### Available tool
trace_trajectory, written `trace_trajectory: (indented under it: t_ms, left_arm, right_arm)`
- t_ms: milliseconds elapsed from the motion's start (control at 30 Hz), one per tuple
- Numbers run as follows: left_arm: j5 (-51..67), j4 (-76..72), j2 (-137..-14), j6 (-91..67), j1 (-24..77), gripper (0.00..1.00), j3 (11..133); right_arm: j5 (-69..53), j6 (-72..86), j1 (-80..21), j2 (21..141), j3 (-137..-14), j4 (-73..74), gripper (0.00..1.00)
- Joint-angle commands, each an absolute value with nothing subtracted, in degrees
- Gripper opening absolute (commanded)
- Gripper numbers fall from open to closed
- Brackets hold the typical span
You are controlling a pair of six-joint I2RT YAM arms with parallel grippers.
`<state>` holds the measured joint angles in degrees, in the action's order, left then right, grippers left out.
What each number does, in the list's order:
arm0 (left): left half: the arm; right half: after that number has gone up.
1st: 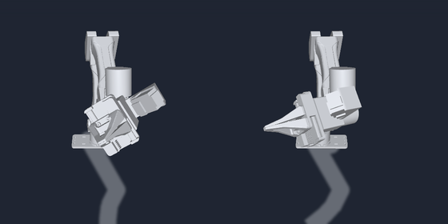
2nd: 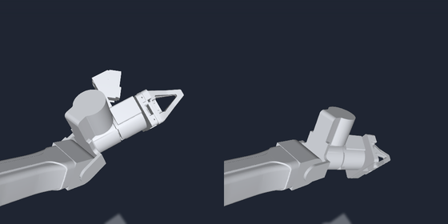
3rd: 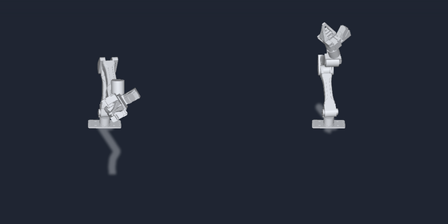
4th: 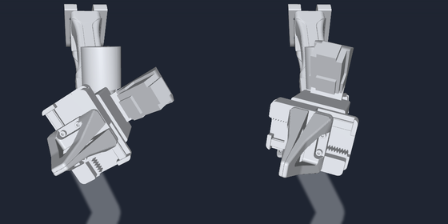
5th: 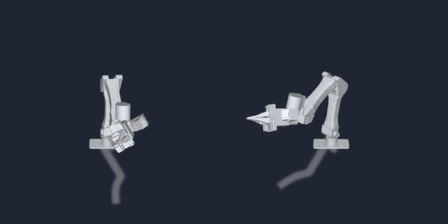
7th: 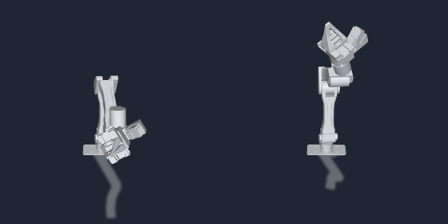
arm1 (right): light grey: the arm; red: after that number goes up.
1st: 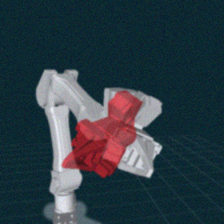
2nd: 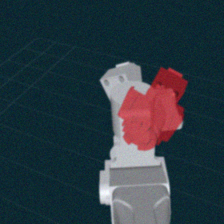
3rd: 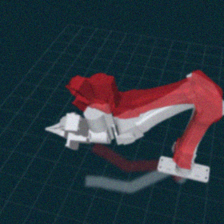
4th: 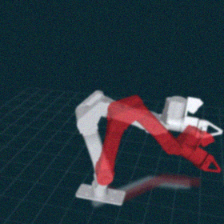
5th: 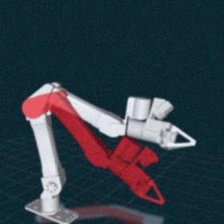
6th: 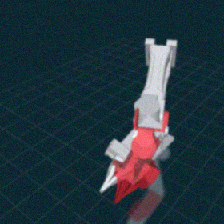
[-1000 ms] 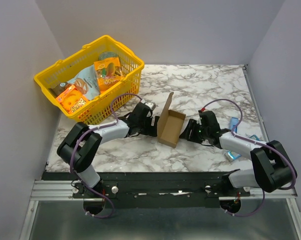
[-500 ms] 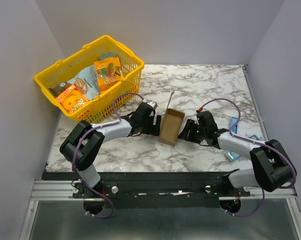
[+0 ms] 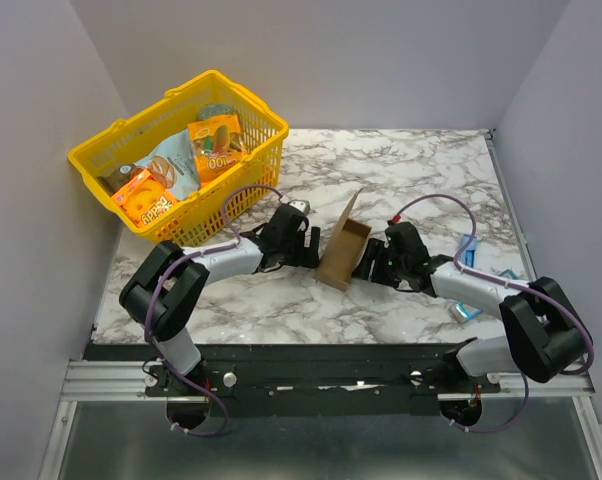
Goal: Fold the paper box
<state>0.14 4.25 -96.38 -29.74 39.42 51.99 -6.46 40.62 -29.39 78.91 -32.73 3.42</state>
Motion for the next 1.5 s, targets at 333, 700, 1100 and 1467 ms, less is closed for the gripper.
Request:
trace_trajectory:
  t_ms: [333,700,1100,1467]
  left_arm:
    - [0.6,3.3,-93.6,-24.3,30.7,0.95,53.9]
    - [3.9,-4.2,-77.1,-24.2,30.5,0.96,36.6]
    - [4.6,-5.0,-75.2,-33.0,41.7,0.91,27.6]
    - [5.7,-16.5,-87.7,-37.3,41.6,0.95,30.7]
  right_arm:
    - [-1.7,36.0,-25.2,70.7,-35.9,15.3,0.74]
    - [-7.4,19.0,-15.9,80.8,-54.3,13.6,0.87]
    - [-12.1,24.9,-13.1,105.1,-72.9,14.3,0.8]
    - [-19.2,25.0,-13.2,104.5,-63.7,12.3,0.79]
